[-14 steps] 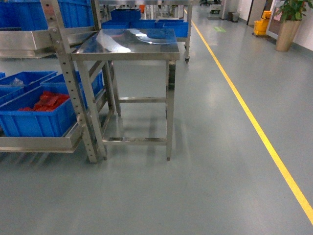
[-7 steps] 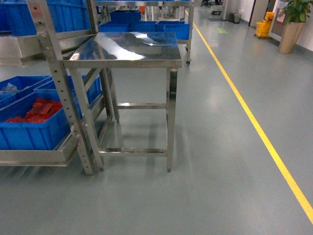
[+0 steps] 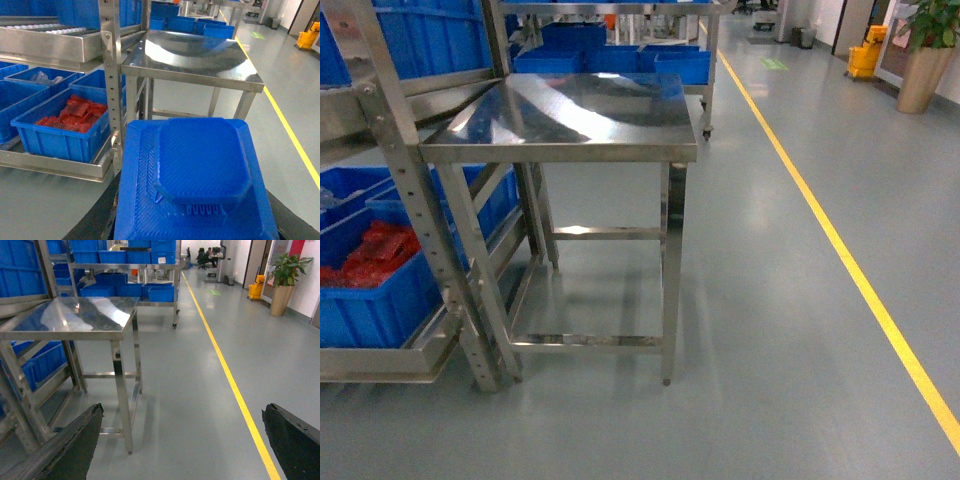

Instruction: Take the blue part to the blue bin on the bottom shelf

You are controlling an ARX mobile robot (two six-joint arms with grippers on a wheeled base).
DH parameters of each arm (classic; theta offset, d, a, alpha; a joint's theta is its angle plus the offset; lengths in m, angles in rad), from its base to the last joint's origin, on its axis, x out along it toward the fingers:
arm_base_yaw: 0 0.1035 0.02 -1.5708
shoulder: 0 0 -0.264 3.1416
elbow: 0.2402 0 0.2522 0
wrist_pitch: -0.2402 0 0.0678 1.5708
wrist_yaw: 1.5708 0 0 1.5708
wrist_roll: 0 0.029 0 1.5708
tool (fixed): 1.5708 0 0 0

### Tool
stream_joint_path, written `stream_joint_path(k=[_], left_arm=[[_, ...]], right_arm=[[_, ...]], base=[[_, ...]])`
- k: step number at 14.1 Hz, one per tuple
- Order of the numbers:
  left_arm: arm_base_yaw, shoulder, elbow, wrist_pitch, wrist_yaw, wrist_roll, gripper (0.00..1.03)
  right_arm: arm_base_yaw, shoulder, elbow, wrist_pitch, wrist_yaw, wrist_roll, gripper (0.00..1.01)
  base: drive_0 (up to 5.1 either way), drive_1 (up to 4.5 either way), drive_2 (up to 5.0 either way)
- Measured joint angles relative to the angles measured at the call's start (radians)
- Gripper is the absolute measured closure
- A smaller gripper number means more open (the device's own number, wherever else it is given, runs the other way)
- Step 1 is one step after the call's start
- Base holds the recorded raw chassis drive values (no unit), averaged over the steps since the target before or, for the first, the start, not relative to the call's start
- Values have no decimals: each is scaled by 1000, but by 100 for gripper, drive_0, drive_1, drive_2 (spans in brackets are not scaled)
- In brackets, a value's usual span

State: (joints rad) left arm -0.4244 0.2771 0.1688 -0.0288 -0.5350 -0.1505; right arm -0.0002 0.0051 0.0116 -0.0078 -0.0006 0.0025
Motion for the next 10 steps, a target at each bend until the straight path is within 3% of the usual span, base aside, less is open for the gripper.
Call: stream_joint_path(k=[10], left_arm=[[0, 2, 0, 6, 0, 0, 60]], right_arm=[[0, 0, 0, 6, 0, 0, 3]], base=[[4, 411, -404]])
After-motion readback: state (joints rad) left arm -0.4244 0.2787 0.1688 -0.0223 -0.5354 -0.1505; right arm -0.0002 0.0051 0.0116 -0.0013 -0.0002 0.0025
